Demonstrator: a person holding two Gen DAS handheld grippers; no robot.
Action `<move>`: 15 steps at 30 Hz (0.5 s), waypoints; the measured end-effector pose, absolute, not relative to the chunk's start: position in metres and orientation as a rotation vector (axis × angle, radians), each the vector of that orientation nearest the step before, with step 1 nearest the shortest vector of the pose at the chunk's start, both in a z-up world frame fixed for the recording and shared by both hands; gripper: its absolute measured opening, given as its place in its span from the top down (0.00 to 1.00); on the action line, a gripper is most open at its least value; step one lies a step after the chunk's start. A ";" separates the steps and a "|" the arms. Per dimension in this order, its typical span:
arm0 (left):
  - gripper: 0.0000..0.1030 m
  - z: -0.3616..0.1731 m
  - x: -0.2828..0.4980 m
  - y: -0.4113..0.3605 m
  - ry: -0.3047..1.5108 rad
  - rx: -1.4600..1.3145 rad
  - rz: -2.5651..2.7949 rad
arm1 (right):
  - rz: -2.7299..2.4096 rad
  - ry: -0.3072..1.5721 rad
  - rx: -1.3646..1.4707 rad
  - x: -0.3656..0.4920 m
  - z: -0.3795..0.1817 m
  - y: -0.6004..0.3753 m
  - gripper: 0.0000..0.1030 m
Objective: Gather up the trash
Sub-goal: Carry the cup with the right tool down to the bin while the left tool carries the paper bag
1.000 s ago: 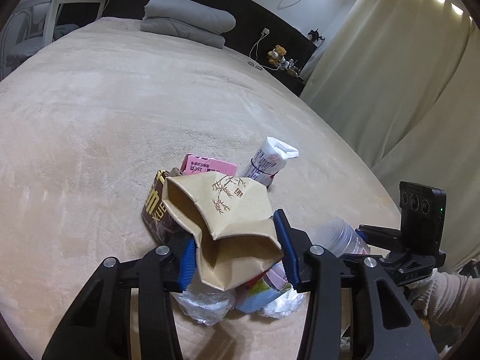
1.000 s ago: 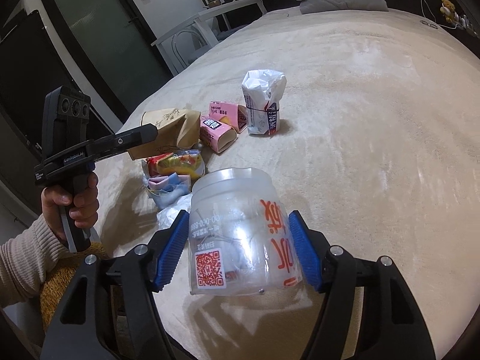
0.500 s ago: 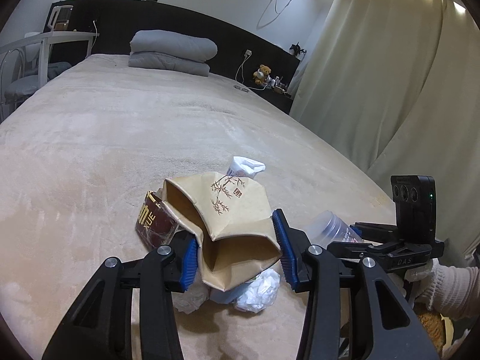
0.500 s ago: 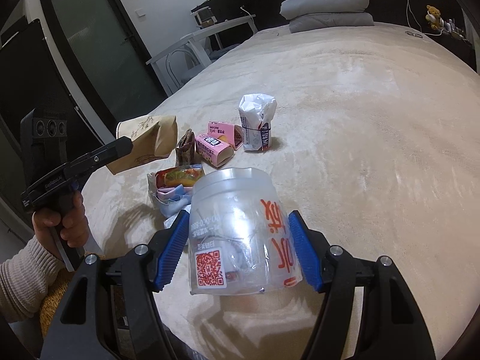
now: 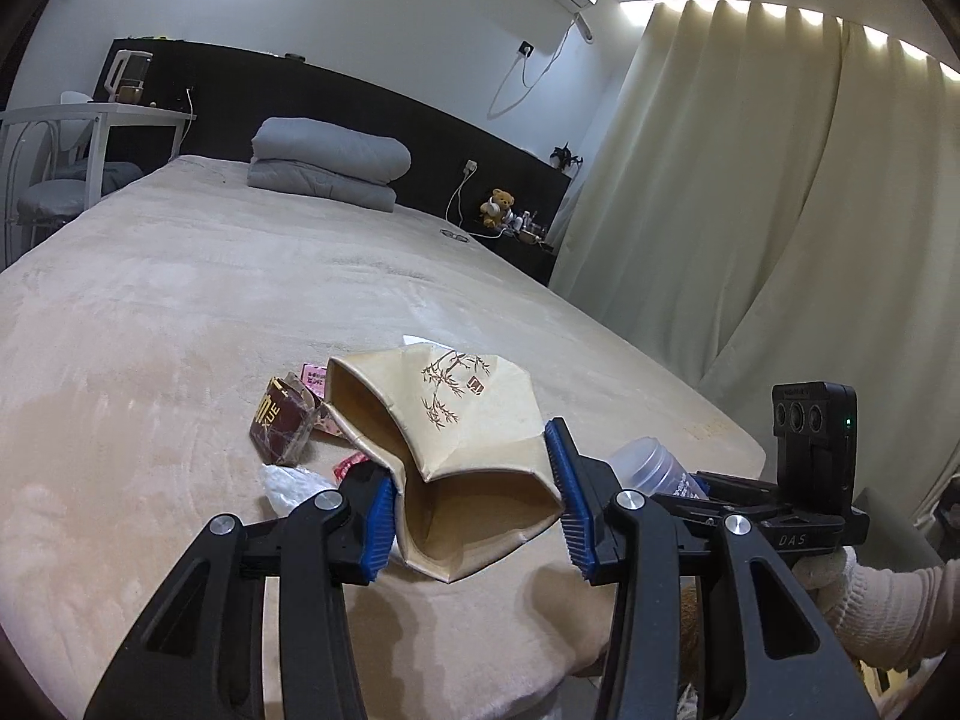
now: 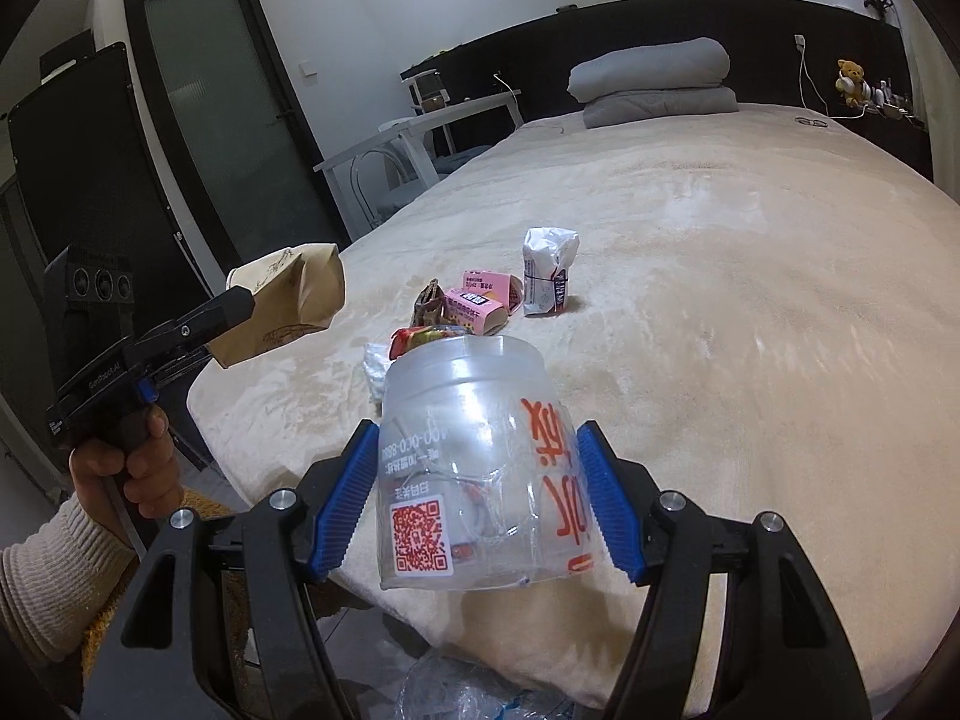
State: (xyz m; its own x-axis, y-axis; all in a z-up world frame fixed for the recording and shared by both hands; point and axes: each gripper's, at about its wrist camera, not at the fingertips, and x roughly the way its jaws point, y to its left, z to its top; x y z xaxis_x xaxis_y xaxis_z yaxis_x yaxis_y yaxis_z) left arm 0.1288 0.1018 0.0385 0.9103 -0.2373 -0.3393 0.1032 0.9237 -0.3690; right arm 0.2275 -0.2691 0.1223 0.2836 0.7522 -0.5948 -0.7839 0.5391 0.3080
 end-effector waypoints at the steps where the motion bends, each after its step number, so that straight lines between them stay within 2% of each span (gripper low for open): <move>1: 0.58 0.038 0.122 0.099 0.382 -0.355 -0.182 | 1.027 0.762 -0.043 0.222 0.123 -0.273 0.35; 15: 0.58 0.023 0.042 0.053 0.351 -0.361 -0.183 | 0.989 0.734 -0.030 0.152 0.122 -0.309 0.35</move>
